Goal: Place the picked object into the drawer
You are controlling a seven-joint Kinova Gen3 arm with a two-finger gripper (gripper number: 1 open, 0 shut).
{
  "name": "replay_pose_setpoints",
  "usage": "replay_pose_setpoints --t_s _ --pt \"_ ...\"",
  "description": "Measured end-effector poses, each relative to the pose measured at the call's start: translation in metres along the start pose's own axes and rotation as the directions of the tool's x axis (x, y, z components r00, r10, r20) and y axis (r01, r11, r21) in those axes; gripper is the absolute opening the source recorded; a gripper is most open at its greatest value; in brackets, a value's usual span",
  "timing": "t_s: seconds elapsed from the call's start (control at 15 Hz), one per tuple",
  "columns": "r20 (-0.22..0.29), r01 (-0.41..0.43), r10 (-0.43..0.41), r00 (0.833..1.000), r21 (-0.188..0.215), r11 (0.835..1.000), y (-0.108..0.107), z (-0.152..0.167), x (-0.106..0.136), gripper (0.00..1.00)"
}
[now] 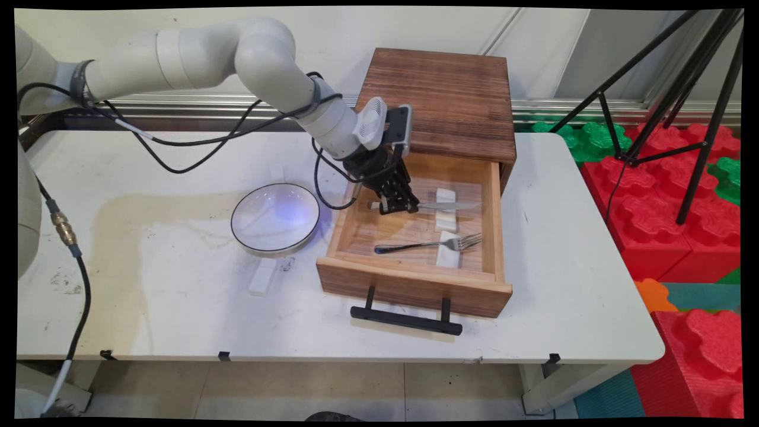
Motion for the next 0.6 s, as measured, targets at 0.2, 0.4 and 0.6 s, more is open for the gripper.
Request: replay_pose_setpoints --t_s 0.2,0.4,0.6 --pt "0.007 -0.005 0.005 1.000 0.000 1.000 -0.0018 0.0075 -0.0025 1.00" --pt "0.009 -0.004 0.004 1.000 0.005 1.000 -0.0034 0.0106 -0.0036 1.00" --pt "0.006 -0.002 0.002 1.000 0.010 1.000 -0.0045 0.0116 -0.0023 1.00"
